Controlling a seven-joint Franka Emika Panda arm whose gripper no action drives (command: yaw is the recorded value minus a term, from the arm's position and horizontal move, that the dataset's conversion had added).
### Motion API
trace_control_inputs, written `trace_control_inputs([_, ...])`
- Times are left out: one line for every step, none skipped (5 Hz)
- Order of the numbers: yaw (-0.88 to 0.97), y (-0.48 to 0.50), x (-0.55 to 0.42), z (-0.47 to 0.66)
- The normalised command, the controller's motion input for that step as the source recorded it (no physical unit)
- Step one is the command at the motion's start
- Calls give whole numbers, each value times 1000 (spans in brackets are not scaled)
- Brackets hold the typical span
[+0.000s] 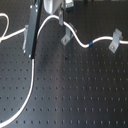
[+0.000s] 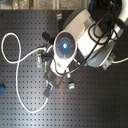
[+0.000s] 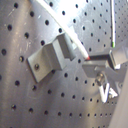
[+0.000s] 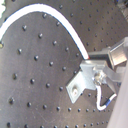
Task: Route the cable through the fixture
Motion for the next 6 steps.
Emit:
trace_control_inputs([-414,-389,113,2])
trace_control_inputs([-403,-411,196,-13])
trace_control_inputs([0,-20,-7,15])
trace_control_inputs([517,7,-16,120])
trace_control_inputs([711,24,11,103])
trace_control_inputs([797,0,2,131])
